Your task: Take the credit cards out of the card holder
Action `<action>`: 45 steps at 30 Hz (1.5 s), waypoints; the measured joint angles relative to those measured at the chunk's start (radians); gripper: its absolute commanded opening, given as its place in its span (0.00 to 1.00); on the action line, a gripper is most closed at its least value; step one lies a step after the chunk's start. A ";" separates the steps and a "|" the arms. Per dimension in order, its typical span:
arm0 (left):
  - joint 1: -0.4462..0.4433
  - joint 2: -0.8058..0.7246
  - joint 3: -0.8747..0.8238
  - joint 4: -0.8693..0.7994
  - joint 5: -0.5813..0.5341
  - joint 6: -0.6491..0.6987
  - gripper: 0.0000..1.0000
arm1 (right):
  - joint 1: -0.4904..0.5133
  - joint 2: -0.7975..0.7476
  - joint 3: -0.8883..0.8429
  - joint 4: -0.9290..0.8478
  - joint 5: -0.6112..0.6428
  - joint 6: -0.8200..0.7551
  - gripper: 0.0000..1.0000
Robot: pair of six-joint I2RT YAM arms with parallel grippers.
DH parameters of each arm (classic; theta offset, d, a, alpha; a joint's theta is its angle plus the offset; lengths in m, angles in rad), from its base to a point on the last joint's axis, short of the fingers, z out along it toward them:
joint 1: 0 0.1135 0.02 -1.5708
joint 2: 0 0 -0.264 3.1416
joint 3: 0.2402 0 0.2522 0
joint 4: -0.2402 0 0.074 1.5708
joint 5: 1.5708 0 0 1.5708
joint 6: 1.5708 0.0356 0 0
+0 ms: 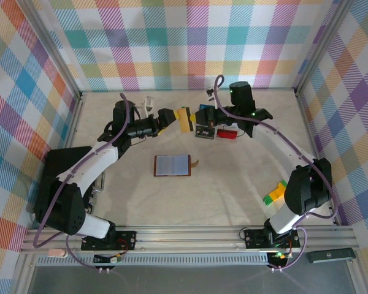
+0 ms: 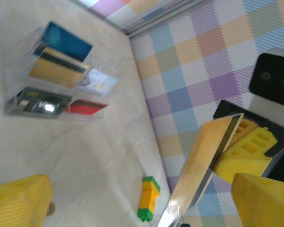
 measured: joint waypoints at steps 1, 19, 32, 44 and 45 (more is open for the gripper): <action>0.000 0.016 0.001 0.045 0.013 -0.017 0.85 | -0.006 0.006 0.016 -0.005 -0.016 0.010 0.00; -0.010 0.233 0.059 0.645 0.139 -0.370 0.14 | -0.038 0.109 0.138 -0.032 -0.129 0.123 0.00; -0.014 0.244 0.079 0.644 0.083 -0.394 0.00 | -0.039 0.078 -0.052 0.240 -0.098 0.400 0.32; -0.015 0.242 0.079 0.566 -0.016 -0.391 0.00 | -0.017 0.055 -0.122 0.436 -0.065 0.608 0.11; -0.015 0.241 0.079 0.561 -0.019 -0.389 0.00 | -0.017 0.055 -0.122 0.440 -0.060 0.614 0.08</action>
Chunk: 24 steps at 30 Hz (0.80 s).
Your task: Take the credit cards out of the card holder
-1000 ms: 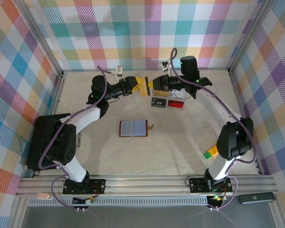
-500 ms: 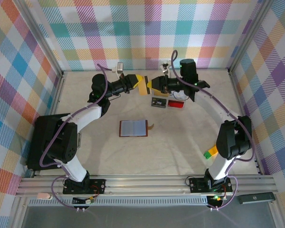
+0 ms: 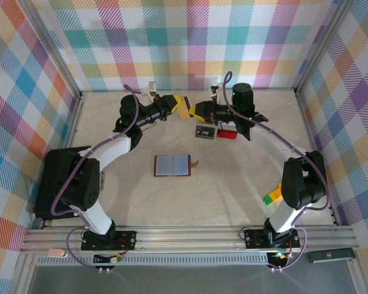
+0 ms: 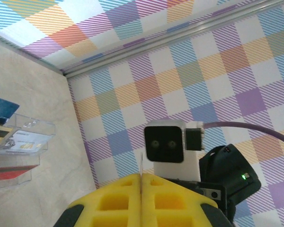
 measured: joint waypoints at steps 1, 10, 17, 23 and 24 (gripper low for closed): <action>0.000 -0.002 0.000 -0.007 -0.004 0.004 0.00 | 0.001 0.000 0.000 0.000 0.006 0.000 0.05; 0.005 -0.050 0.000 -0.220 -0.071 0.107 0.44 | 0.008 -0.005 0.006 -0.102 0.090 -0.164 0.00; 0.038 -0.135 0.003 -0.583 -0.227 0.302 0.82 | -0.013 0.000 0.108 -0.354 0.254 -0.534 0.00; 0.088 -0.198 0.017 -0.865 -0.375 0.458 1.00 | -0.071 0.061 0.245 -0.530 0.349 -0.926 0.00; 0.096 -0.209 0.019 -0.905 -0.397 0.482 1.00 | -0.080 0.087 0.282 -0.568 0.366 -0.995 0.00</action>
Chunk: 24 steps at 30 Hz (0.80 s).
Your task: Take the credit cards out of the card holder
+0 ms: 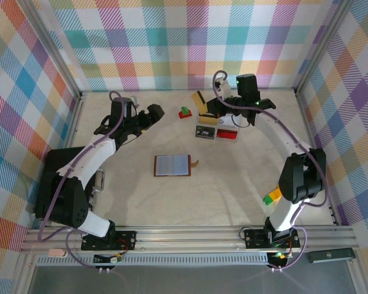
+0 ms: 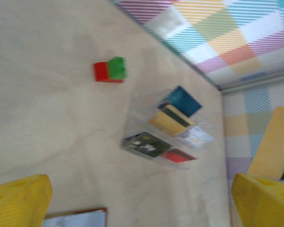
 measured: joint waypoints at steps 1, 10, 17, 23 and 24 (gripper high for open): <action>0.008 -0.009 0.003 -0.038 -0.019 0.021 1.00 | -0.007 0.029 0.041 -0.042 0.013 -0.063 0.00; 0.052 -0.034 0.057 -0.241 -0.122 0.144 1.00 | -0.040 0.253 0.351 -0.354 0.093 -0.518 0.00; 0.058 -0.031 0.071 -0.291 -0.130 0.166 1.00 | -0.040 0.357 0.510 -0.517 0.117 -0.724 0.00; 0.058 -0.024 0.082 -0.299 -0.121 0.166 1.00 | -0.040 0.383 0.513 -0.572 0.166 -0.825 0.00; 0.058 -0.024 0.082 -0.299 -0.118 0.166 1.00 | -0.040 0.387 0.515 -0.575 0.171 -0.836 0.00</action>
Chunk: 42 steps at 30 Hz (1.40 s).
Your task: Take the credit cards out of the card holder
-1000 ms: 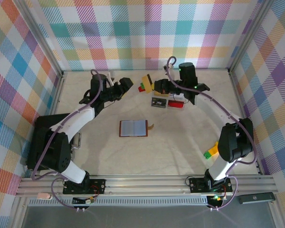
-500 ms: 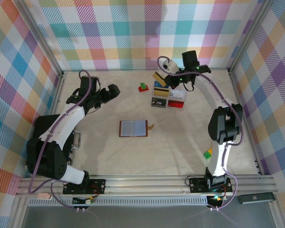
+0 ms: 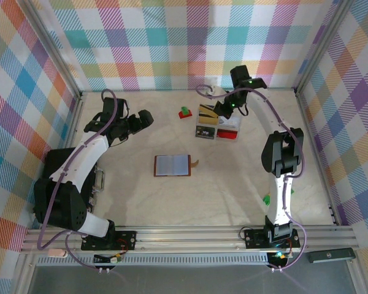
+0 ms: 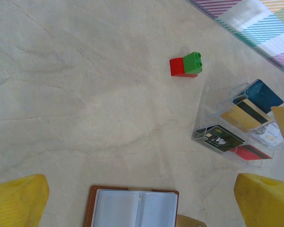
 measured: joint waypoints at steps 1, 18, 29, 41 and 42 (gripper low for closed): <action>0.000 0.000 0.000 0.000 0.002 0.000 1.00 | 0.000 0.006 0.005 -0.004 0.006 -0.011 0.00; 0.000 0.000 0.000 -0.007 0.025 0.000 1.00 | 0.003 0.121 0.156 -0.082 0.061 -0.139 0.00; 0.000 0.010 0.000 -0.002 0.042 0.000 1.00 | 0.014 0.149 0.169 -0.103 0.107 -0.189 0.00; 0.000 0.029 0.000 0.001 0.046 0.000 1.00 | 0.026 0.190 0.182 -0.079 0.116 -0.198 0.00; 0.000 0.032 0.000 0.000 0.046 0.000 1.00 | 0.027 0.192 0.182 -0.077 0.116 -0.198 0.00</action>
